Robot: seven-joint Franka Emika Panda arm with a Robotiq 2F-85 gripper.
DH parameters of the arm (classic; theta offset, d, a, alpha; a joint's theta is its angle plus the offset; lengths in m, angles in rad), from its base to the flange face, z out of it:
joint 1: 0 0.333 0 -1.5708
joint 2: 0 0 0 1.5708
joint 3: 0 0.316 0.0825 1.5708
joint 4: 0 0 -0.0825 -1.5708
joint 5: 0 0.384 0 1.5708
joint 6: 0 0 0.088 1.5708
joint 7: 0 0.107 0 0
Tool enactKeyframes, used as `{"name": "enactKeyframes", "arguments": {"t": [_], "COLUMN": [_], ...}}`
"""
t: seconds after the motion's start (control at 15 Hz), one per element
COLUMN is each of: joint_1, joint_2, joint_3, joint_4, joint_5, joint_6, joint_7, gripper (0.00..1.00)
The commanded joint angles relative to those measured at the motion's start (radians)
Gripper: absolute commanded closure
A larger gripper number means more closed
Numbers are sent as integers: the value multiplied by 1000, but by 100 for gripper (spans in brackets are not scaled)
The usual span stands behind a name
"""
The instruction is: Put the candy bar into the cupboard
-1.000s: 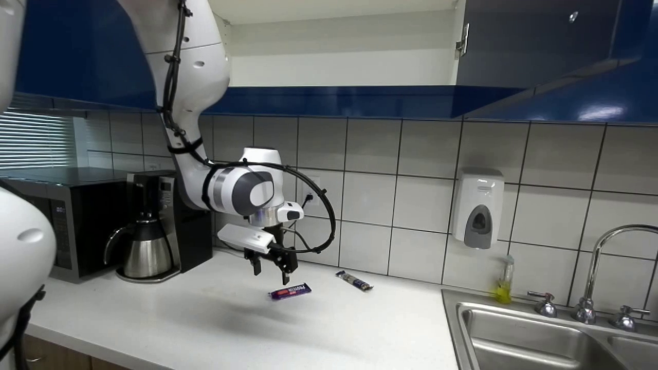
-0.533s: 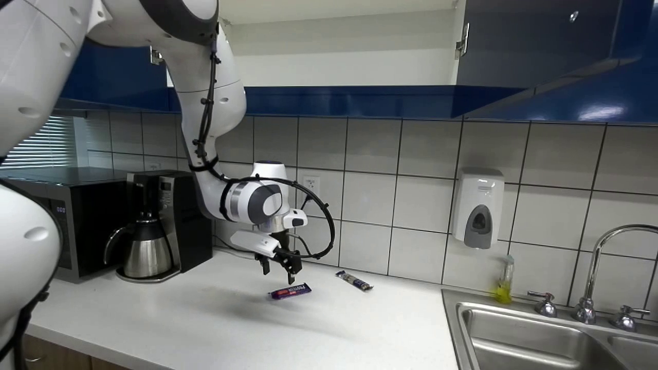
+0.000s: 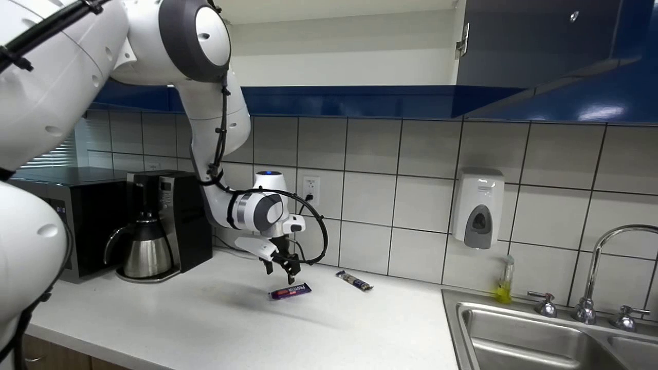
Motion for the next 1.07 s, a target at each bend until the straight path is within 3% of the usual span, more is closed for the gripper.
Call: {"name": "enactKeyframes", "arguments": {"t": [0.0, 1.0], "joint_1": [33, 78], "joint_2": [68, 200], "joint_3": [-35, -93], "joint_4": [92, 247], "joint_5": [16, 65], "joint_6": [-33, -78], "joint_7": [76, 248], "gripper": [0, 0]}}
